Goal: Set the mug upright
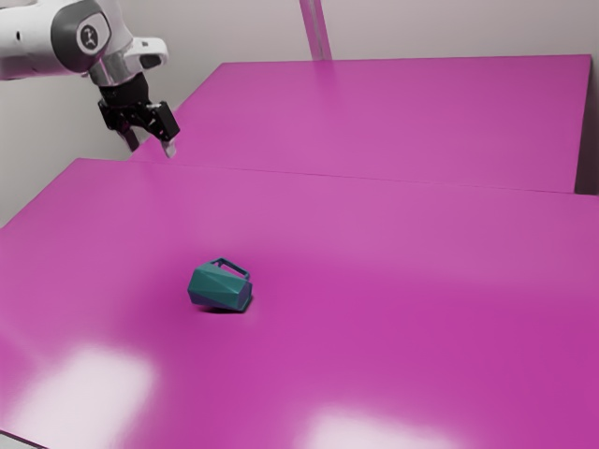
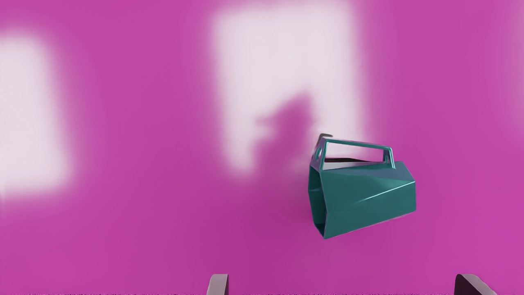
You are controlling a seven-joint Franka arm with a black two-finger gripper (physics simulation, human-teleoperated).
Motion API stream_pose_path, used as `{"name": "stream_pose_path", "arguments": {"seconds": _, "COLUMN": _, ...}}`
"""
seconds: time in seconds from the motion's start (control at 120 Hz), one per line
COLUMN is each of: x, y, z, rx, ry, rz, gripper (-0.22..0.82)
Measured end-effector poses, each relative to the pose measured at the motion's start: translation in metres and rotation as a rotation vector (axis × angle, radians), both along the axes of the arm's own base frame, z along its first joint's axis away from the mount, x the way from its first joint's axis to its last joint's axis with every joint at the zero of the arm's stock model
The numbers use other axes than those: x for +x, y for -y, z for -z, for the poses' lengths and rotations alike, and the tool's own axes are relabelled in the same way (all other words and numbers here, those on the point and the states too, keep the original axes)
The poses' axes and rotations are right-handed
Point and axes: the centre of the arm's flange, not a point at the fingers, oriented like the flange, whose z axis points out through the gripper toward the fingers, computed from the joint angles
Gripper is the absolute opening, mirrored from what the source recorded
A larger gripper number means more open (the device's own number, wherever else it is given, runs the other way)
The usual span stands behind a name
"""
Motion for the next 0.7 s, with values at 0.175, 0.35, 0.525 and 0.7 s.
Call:
{"name": "stream_pose_path", "arguments": {"seconds": 0.175, "x": -0.020, "y": -0.019, "z": 0.007, "rx": -0.008, "ry": 0.013, "rz": -0.022, "gripper": 0.60}}
{"name": "stream_pose_path", "arguments": {"seconds": 0.35, "x": -0.101, "y": -0.040, "z": 0.055, "rx": -0.080, "ry": 0.067, "rz": -0.070, "gripper": 0.60}}
{"name": "stream_pose_path", "arguments": {"seconds": 0.525, "x": -0.136, "y": -0.071, "z": 0.115, "rx": -0.288, "ry": 0.220, "rz": -0.166, "gripper": 0.60}}
{"name": "stream_pose_path", "arguments": {"seconds": 0.7, "x": -0.124, "y": -0.082, "z": 0.170, "rx": -0.509, "ry": 0.384, "rz": -0.220, "gripper": 0.60}}
